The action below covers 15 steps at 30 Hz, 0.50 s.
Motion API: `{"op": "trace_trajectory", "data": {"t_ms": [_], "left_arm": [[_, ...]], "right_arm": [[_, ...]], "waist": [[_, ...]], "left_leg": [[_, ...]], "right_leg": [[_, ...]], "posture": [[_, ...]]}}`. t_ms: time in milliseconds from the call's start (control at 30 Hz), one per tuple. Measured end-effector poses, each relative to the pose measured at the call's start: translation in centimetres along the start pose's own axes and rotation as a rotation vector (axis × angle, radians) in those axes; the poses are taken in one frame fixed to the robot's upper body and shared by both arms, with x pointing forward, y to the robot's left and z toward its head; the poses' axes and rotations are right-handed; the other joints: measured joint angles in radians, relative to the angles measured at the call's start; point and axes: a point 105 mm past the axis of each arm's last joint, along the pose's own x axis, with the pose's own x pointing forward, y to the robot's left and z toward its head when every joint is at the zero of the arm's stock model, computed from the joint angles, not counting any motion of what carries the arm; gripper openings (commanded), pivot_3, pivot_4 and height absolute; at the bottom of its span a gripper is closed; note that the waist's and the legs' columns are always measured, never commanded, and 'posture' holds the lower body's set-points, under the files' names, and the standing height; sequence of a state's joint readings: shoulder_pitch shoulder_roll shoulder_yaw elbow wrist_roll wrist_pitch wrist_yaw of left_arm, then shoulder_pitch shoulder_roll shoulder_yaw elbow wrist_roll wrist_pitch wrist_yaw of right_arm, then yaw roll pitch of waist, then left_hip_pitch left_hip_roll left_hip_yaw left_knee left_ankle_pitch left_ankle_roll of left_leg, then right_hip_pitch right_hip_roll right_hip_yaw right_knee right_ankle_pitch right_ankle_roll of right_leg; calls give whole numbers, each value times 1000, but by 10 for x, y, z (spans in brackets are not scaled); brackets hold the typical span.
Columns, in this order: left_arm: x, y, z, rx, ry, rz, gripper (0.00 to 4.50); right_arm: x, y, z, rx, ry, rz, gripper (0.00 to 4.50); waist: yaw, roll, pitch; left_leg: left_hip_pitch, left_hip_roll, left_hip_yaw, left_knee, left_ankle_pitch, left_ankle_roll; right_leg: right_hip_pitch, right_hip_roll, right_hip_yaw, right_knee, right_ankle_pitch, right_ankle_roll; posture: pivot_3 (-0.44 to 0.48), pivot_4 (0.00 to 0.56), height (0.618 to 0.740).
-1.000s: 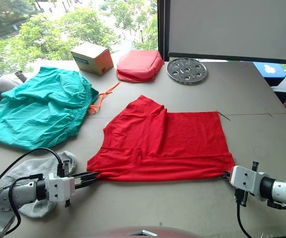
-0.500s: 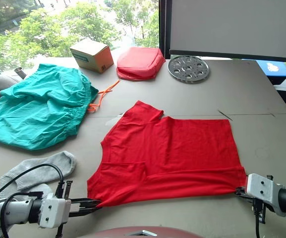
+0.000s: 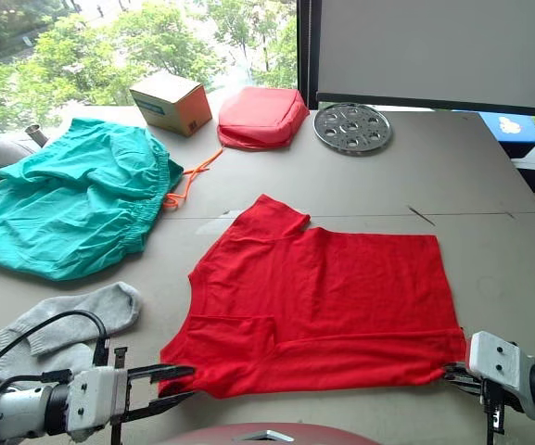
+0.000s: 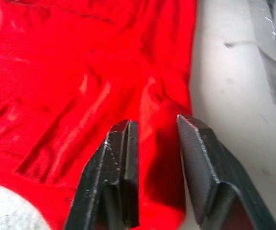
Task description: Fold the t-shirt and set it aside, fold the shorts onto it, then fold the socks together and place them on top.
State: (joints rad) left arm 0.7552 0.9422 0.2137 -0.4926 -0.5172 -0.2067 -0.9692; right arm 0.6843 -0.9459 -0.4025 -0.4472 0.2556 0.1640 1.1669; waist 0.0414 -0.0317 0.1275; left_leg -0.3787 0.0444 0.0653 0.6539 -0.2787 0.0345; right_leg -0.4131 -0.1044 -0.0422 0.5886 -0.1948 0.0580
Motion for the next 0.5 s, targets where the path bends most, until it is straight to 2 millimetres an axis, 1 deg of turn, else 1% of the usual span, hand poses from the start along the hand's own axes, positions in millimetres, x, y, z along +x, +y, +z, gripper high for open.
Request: {"op": "trace_trajectory", "data": {"t_ms": [67, 100, 133, 200, 233, 267, 300, 333, 367, 400, 467, 500], "left_arm": [[-2, 11, 5, -137, -30, 60, 3829], [-3, 14, 6, -196, -36, 69, 4252], [-3, 17, 7, -292, -49, 69, 4439], [-3, 25, 8, -390, -63, 67, 4439], [-4, 29, 8, -403, -68, 73, 4439], [-5, 46, 10, -442, -97, 97, 4439], [-5, 59, 13, -449, -113, 123, 4439], [-7, 76, 15, -454, -129, 166, 4439], [-4, 100, 26, -477, -187, 217, 4439], [-1, 113, 34, -487, -229, 245, 4439], [16, 140, 48, -492, -263, 278, 4439], [30, 152, 55, -506, -288, 282, 4439]], "right_arm": [[-4, -1, 3, 2, -7, -4, 2710], [-7, 0, 2, 11, -3, 0, 2718], [-12, 3, -1, 41, 4, 13, 2718], [-21, 2, 1, 85, -24, 10, 2718], [-23, 1, 3, 93, -35, 6, 2718], [-29, -4, 11, 132, -96, -20, 2718], [-30, -8, 19, 139, -140, -33, 2718], [-32, -14, 31, 141, -205, -48, 2718], [-33, -22, 51, 127, -296, -77, 2718], [-33, -27, 62, 114, -350, -95, 2718], [-30, -42, 89, 82, -477, -158, 2718], [-23, -47, 104, 66, -543, -168, 2718]], "waist": [[1, 0, 0], [1, -1, 0], [1, -1, 0], [1, 0, 1], [1, 0, 1], [1, 0, 1], [1, 0, 1], [1, -1, 1], [1, -1, 1], [0, -3, 2], [0, -6, 2], [-2, -7, 3]], "left_leg": [[0, -1, -1, 0, 1, 1], [-1, -2, -2, 0, 1, 1], [-1, -2, -2, 0, 1, 1], [0, -3, -3, 0, 1, 2], [0, -3, -3, 0, 1, 2], [0, -3, -4, 1, 1, 1], [0, -3, -5, 1, 1, 1], [1, -3, -5, 1, 1, 1], [1, -3, -6, 2, 1, 1], [0, -3, -7, 3, 1, 1], [0, -6, -9, 4, 1, 2], [-2, -8, -12, 5, 2, 2]], "right_leg": [[0, 0, 0, 0, 0, 0], [0, 0, 0, 0, 0, 0], [0, 0, 0, 0, 0, 0], [1, 0, 0, 1, 0, 0], [1, 1, 0, 1, 0, 0], [2, 1, 0, 1, 0, 0], [2, 1, 0, 2, 0, 0], [2, 2, 0, 1, 0, 0], [3, 3, 0, 0, 0, 0], [3, 3, 0, 1, 0, 0], [5, 5, 1, 1, 0, 0], [5, 8, 3, 0, 2, -3]], "posture": [[0, 150, 739], [0, 150, 739], [0, 150, 739], [0, 150, 739], [0, 150, 739], [0, 150, 739], [0, 150, 739], [0, 150, 739], [0, 150, 739], [0, 150, 739], [0, 150, 739], [0, 150, 739]]}}
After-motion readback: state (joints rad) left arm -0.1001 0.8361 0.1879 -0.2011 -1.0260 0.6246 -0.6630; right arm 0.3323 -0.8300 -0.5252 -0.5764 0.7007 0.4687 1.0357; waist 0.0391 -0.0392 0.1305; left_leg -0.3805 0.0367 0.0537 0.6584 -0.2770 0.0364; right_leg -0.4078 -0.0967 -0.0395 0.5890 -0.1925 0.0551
